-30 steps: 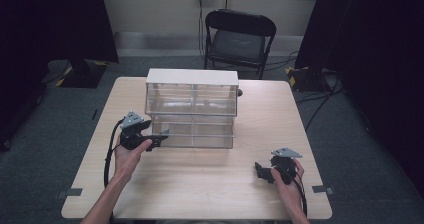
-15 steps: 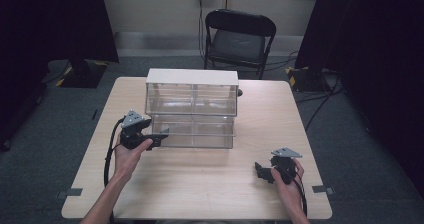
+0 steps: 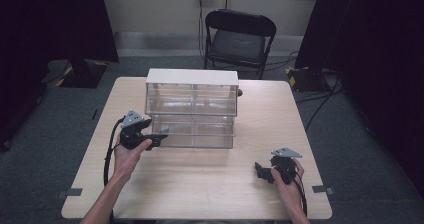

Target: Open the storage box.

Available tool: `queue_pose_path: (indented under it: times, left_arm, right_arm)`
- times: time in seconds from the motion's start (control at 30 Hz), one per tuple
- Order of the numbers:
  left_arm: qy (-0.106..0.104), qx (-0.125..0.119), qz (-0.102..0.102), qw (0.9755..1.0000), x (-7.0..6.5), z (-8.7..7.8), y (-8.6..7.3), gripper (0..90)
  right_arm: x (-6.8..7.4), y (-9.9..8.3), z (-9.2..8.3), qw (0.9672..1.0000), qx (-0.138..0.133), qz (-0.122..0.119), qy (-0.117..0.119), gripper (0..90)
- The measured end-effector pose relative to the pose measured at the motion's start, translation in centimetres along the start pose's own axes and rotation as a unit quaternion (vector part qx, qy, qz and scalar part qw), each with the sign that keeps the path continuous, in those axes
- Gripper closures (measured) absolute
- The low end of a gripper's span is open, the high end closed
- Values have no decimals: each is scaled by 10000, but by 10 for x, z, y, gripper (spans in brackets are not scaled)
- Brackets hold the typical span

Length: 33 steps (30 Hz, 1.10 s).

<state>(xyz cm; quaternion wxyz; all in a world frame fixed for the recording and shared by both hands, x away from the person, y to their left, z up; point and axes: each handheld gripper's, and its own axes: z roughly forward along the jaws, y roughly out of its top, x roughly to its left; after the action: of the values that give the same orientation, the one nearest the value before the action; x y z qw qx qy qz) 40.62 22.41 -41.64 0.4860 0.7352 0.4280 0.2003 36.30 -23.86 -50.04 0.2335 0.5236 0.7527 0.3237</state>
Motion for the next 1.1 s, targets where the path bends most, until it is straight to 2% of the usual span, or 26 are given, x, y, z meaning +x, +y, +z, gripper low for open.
queue_pose_path:
  times: [0.73,0.9,1.1]
  left_arm:
    - [-27,-32,3,10000,1,0,5,191]
    - [41,-66,33,10000,-1,0,6,195]
    - [-13,-36,33,10000,0,1,6,182]
  right_arm:
    - [0,0,0,10000,7,5,7,98]
    - [0,0,0,10000,7,5,7,98]
    - [0,0,0,10000,7,5,7,98]
